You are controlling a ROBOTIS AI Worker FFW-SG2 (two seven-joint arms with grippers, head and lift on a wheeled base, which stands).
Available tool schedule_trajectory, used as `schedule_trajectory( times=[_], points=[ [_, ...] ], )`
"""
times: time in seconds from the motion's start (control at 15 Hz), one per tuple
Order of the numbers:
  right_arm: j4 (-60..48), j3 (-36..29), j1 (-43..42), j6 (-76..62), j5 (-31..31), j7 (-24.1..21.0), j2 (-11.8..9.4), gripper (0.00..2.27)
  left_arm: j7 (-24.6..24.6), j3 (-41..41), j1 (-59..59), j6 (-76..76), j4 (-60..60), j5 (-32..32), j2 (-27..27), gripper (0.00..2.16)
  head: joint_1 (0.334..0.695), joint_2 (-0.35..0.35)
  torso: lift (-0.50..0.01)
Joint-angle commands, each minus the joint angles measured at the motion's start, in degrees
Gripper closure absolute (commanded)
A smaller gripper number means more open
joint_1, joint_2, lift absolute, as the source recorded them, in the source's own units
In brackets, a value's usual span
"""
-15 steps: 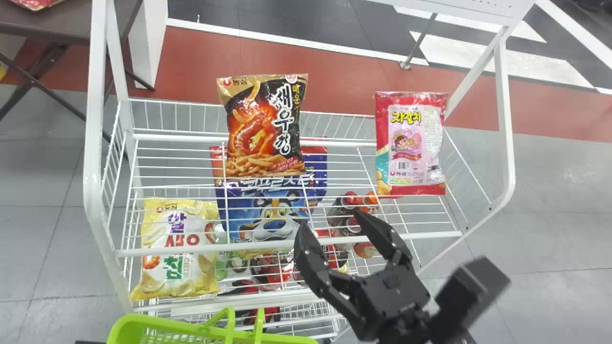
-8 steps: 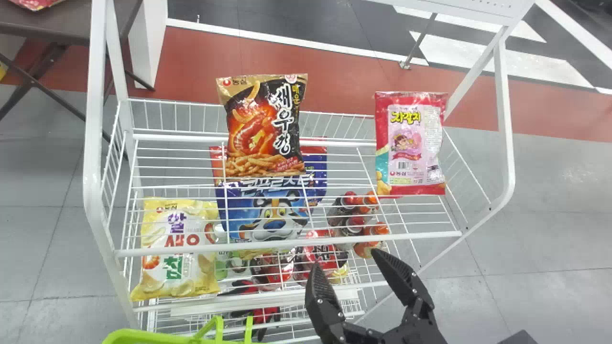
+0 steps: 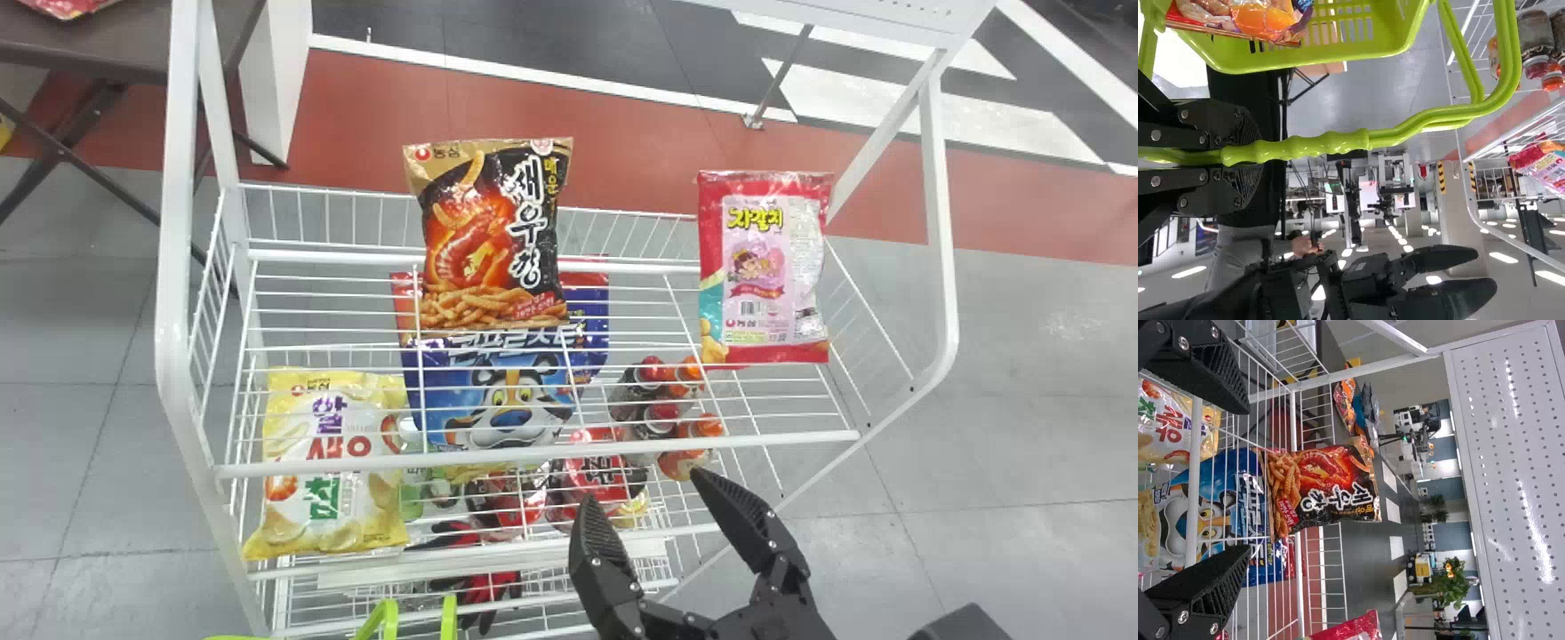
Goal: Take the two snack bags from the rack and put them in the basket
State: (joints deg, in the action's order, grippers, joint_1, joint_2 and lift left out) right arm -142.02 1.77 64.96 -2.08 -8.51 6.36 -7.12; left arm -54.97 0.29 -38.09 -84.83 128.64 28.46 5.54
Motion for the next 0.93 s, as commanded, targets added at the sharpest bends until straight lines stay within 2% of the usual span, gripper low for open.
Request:
schedule_trajectory(
  times=[0.0, 0.87],
  points=[
    [-0.01, 0.07, -0.01, -0.06, -0.02, 0.06, 0.0, 0.08, 0.13, 0.77, -0.5, 0.14, 0.12, 0.81, 0.0, 1.88, 0.695, -0.35, -0.011],
    [-0.8, 0.07, 0.43, 0.11, -0.46, 0.06, -0.18, 0.09, 0.13, 1.91, -0.94, 0.84, 0.12, 1.34, -0.17, 1.88, 0.695, -0.35, -0.011]
  ],
)
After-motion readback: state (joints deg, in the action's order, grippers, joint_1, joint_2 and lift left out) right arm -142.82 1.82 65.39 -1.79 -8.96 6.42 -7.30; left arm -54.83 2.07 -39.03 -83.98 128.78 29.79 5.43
